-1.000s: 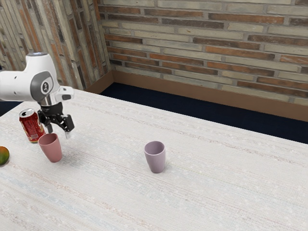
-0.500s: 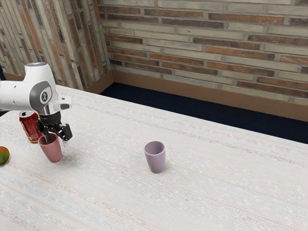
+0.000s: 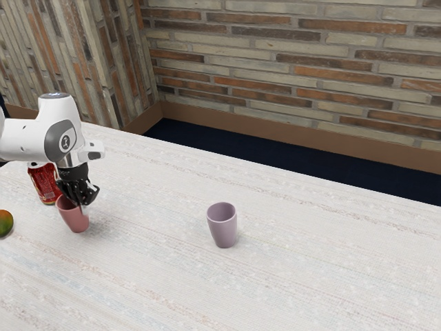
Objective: Place the left cup onto the right cup
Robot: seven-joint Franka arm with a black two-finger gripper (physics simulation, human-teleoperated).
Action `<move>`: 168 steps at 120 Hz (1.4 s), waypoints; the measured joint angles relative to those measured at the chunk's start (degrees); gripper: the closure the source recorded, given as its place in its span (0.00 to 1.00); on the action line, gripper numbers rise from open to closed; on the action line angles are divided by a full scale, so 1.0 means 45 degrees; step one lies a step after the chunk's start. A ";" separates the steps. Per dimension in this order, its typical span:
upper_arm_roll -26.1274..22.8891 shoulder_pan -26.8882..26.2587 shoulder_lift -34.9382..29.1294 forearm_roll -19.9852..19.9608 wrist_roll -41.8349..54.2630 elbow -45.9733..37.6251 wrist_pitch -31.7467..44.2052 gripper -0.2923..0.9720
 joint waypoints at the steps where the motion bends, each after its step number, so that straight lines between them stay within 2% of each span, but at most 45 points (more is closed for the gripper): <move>1: 0.0000 -0.0001 -0.0001 0.0017 -0.0006 0.0002 -0.0002 0.80; 36: 0.0003 -0.0209 -0.0168 0.0490 -0.0206 0.0365 -0.0197 0.84; 65: -0.0185 -0.2101 -0.1005 0.0682 -0.0440 0.2183 -0.1298 0.85; 95: -0.2131 -0.2403 -0.1268 0.0748 -0.0915 0.3287 -0.2302 0.85; 143: -0.5724 -0.2408 -0.1339 0.1129 -0.2265 0.3754 -0.2805 0.85; 168: -0.6469 -0.2411 -0.0918 0.1311 -0.3016 0.3992 -0.2856 0.85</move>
